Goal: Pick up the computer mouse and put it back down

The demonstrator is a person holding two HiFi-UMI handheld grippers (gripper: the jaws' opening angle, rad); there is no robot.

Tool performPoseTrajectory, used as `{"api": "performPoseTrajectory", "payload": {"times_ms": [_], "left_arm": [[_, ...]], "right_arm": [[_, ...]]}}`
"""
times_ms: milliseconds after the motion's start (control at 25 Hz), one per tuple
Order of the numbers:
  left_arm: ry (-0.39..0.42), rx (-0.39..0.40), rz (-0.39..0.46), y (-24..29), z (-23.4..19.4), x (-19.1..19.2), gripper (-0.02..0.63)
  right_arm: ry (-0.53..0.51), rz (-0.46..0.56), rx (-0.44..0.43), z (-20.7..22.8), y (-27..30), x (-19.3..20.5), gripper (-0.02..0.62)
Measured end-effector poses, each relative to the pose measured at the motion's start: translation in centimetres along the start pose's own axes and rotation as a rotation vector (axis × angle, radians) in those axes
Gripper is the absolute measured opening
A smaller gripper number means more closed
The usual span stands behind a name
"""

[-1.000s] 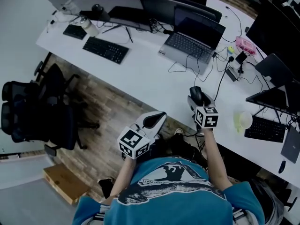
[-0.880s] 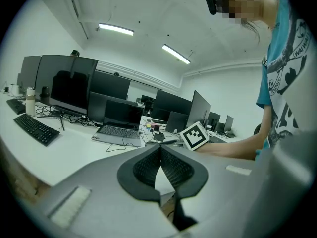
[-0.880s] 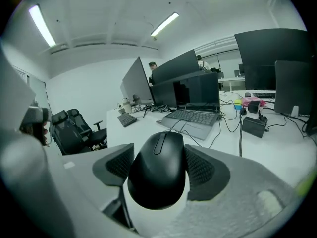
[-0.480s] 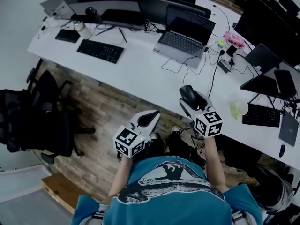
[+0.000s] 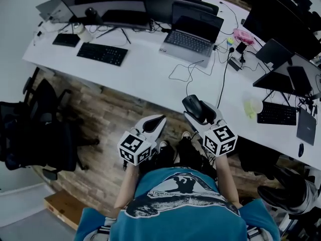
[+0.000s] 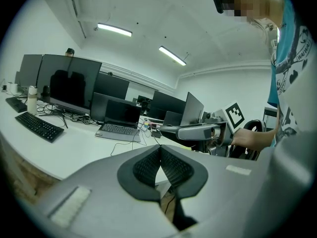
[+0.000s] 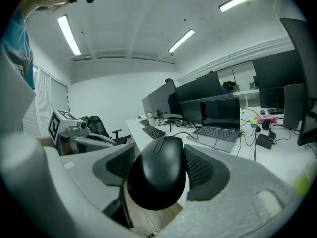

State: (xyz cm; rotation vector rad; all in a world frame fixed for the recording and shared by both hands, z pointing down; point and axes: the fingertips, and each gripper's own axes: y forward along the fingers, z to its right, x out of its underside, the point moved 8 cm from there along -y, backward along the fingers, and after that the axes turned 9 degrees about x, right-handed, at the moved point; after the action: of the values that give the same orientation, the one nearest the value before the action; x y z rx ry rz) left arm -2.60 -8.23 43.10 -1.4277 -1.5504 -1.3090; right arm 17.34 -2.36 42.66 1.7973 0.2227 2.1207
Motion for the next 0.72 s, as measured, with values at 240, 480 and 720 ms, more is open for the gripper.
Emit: {"api": "performPoseTrajectory", "payload": {"times_ms": [240,480,720], "left_arm": [[0.007,-0.009,0.013,-0.3,-0.5,-0.3,0.014],[-0.004,-0.041,0.025,-0.1,-1.0,-0.5,0.014],[-0.029,-0.113,0.047,0.0,-2.0,-0.9,0.014]], "right_arm": [[-0.003,-0.008,0.005,-0.2,0.2,0.2,0.311],[-0.016,-0.019,-0.017,0.8,1.7,-0.4,0.310],[-0.038,-0.037,-0.086,2.1,5.2,-1.9,0.310]]}}
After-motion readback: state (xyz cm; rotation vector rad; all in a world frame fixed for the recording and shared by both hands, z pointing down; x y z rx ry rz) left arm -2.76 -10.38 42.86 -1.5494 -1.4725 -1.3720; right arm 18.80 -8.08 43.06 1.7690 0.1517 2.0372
